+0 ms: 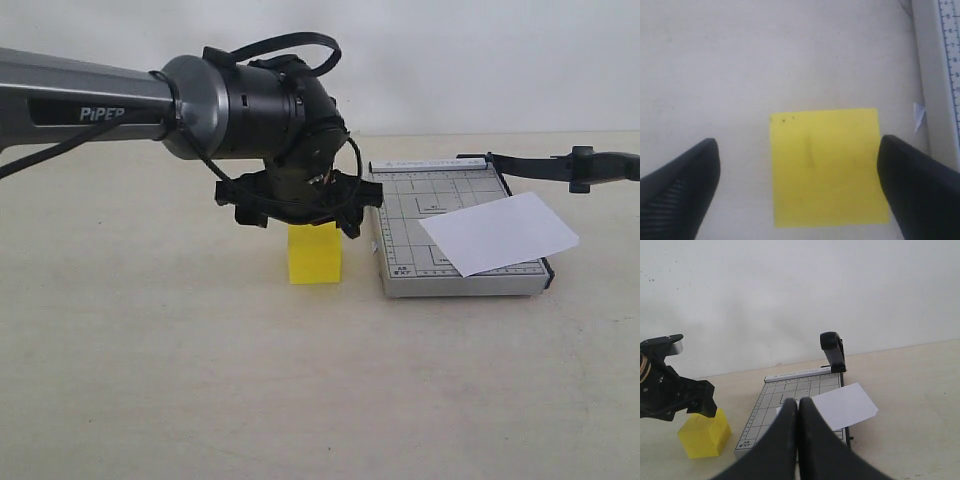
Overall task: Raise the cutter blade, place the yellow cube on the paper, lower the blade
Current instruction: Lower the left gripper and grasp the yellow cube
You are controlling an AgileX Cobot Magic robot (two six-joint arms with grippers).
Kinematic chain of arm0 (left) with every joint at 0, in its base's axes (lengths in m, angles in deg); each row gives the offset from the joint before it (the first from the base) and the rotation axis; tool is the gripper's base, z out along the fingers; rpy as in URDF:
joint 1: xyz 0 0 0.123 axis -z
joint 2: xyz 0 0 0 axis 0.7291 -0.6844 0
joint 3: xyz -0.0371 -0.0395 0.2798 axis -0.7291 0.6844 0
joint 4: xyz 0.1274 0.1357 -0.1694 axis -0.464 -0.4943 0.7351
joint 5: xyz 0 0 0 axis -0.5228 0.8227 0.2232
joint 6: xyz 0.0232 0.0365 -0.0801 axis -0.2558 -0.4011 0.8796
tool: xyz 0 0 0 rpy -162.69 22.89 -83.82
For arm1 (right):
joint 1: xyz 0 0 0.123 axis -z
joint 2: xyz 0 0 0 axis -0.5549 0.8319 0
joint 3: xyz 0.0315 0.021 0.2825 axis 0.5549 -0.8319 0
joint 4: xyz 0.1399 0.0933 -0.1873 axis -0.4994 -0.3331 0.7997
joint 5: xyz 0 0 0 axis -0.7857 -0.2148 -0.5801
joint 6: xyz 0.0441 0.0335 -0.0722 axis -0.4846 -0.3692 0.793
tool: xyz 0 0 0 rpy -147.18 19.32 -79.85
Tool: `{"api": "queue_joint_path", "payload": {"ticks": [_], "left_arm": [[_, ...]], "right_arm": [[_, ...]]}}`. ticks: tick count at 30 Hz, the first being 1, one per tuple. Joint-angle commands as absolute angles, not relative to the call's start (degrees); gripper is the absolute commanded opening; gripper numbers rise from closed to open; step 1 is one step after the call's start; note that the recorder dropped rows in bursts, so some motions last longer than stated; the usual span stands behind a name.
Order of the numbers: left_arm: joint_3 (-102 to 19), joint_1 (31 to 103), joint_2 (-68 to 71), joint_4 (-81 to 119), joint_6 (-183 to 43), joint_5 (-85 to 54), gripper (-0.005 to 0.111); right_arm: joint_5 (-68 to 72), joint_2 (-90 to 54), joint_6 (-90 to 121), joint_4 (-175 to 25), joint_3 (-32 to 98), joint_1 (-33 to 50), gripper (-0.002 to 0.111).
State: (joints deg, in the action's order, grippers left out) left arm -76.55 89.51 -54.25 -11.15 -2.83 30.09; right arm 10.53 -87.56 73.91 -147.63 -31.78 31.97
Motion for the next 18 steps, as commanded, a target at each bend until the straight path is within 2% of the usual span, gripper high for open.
{"api": "queue_joint_path", "payload": {"ticks": [1,9,18], "left_arm": [[-76.4,89.2,-55.4,-10.3,-2.5,29.2,0.081],[-76.4,89.2,-55.8,-8.6,-4.3,23.4,0.081],[-76.5,89.2,-54.9,-8.8,-4.8,23.2,0.081]], "right_arm": [[10.2,-88.0,74.1,-147.6,-31.8,31.9,0.000],[11.1,-88.0,74.1,-147.6,-31.8,31.9,0.000],[11.1,-88.0,74.1,-147.6,-31.8,31.9,0.000]]}}
